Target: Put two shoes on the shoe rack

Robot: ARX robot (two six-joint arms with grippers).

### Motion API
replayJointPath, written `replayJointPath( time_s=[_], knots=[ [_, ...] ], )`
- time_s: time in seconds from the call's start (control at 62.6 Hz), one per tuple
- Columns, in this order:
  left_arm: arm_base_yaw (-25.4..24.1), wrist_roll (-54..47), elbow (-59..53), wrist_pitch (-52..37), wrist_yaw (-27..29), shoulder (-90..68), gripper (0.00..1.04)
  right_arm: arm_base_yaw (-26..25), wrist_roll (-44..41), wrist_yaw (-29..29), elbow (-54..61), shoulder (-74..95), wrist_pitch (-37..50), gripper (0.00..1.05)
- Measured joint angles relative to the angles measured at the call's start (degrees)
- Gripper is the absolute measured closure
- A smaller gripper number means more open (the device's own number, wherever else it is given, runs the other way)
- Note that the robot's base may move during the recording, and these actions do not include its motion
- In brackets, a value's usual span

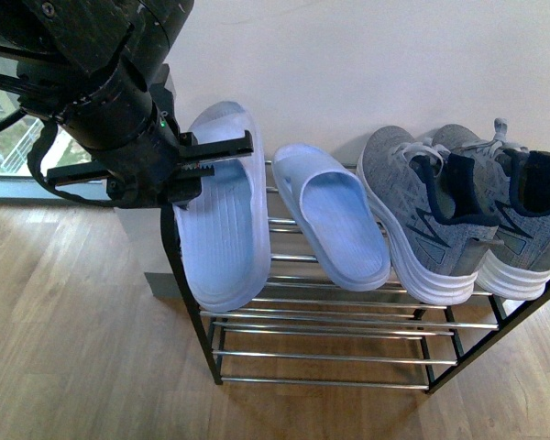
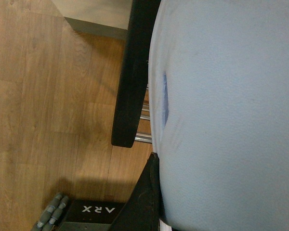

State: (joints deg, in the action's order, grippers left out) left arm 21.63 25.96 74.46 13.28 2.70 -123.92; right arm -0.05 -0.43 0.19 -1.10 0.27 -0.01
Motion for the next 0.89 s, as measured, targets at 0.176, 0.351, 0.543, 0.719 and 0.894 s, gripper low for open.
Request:
replayJointPath(
  time_s=[0.176, 0.351, 0.543, 0.719, 0.894],
  knots=[
    [-0.09, -2.84, 3.41, 1.68, -1.27, -2.38, 1.03, 0.00, 0.00, 0.00, 0.00, 0.00, 0.00, 0.09],
    [-0.09, -7.74, 8.00, 4.68, -2.23, -6.05, 1.03, 0.00, 0.00, 0.00, 0.02, 0.00, 0.00, 0.09],
    [-1.29, -12.44, 13.55, 6.32, -1.09, -9.46, 1.03, 0.00, 0.00, 0.00, 0.00, 0.00, 0.00, 0.09],
    [-1.90, -13.14, 15.82, 6.64, -1.03, -12.02, 1.03, 0.00, 0.00, -0.02, 0.00, 0.00, 0.00, 0.09],
    [-1.05, -13.00, 18.43, 6.99, -1.22, -14.45, 1.03, 0.00, 0.02, 0.00, 0.02, 0.00, 0.00, 0.09]
  ],
)
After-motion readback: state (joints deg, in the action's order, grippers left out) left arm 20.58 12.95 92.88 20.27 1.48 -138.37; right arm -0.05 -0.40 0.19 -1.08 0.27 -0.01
